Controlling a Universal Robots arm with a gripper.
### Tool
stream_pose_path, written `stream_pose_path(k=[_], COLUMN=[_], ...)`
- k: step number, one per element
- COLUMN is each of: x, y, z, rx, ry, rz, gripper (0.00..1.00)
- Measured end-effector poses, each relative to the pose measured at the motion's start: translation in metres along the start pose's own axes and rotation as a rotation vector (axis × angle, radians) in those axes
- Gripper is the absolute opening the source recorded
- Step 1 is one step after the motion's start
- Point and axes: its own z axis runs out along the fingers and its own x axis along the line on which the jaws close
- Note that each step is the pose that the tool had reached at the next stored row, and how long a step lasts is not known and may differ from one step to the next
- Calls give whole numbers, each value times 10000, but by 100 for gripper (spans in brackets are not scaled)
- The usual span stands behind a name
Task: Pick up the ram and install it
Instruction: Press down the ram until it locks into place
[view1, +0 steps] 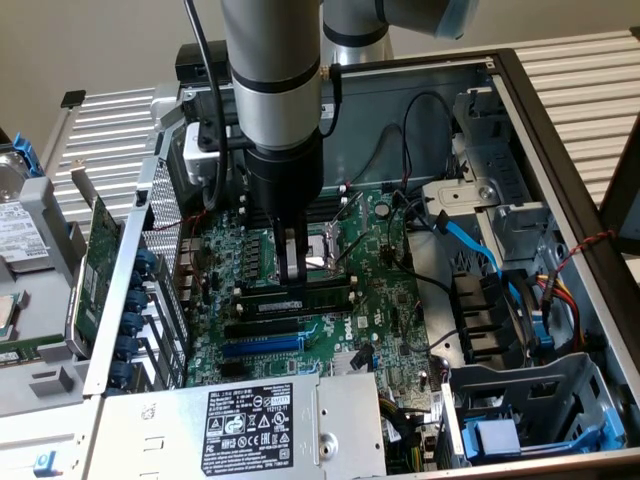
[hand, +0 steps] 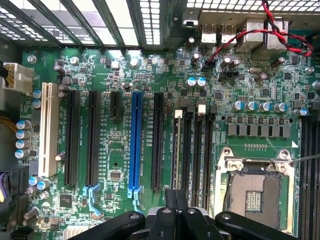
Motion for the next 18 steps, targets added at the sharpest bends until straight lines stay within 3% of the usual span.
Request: stream_pose_path(k=[3,9,18], x=[0,0,0], y=[3,4,4], z=[-52,-182,-187], rx=[-47,-82,-83], ry=[4,8,6], rz=[5,3,2], gripper=[11,11,11])
